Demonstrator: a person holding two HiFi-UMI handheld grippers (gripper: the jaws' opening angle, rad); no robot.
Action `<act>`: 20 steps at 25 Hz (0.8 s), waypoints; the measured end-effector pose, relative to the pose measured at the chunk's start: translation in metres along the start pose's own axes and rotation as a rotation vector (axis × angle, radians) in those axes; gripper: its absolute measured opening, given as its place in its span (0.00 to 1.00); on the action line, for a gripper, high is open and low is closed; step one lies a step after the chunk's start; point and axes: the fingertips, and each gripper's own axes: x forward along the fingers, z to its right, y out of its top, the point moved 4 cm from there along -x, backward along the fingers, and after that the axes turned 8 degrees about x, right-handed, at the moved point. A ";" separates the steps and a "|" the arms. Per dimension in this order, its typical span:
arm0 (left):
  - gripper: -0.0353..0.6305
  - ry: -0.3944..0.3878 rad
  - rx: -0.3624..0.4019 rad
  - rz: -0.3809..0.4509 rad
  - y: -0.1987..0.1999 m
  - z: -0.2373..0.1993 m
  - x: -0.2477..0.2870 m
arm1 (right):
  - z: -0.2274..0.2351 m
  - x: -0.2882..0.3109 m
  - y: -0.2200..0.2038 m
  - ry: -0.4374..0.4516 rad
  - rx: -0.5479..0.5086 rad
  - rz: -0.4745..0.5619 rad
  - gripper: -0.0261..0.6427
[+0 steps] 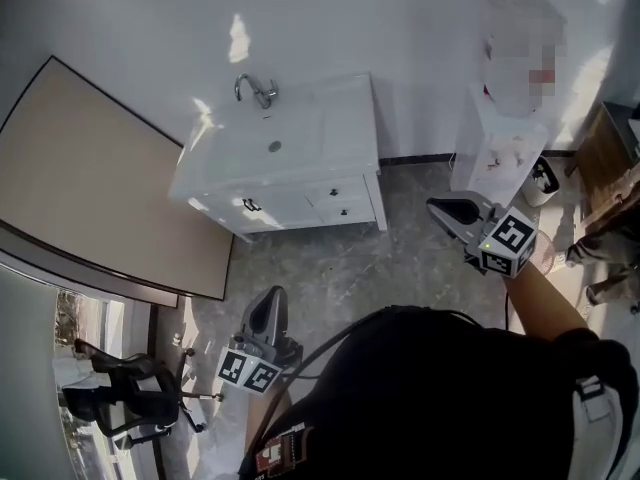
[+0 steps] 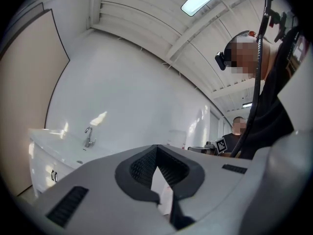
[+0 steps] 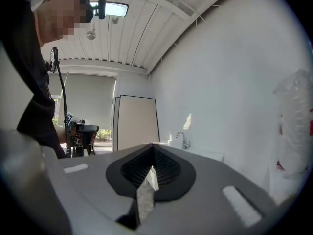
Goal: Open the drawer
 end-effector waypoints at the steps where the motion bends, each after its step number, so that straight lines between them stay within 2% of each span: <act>1: 0.04 -0.022 0.001 0.002 0.002 -0.016 0.006 | 0.000 0.009 0.003 -0.025 0.002 0.007 0.03; 8: 0.04 -0.198 0.001 -0.002 0.026 -0.114 0.050 | -0.004 0.062 0.026 -0.200 0.040 0.047 0.03; 13: 0.04 -0.283 -0.005 -0.019 0.018 -0.160 0.079 | -0.002 0.083 0.025 -0.294 0.050 0.043 0.03; 16: 0.04 -0.318 -0.043 -0.034 0.007 -0.177 0.099 | 0.001 0.084 0.018 -0.345 0.069 0.035 0.03; 20: 0.04 -0.361 -0.064 -0.049 -0.003 -0.175 0.132 | 0.019 0.073 0.014 -0.390 0.077 0.030 0.03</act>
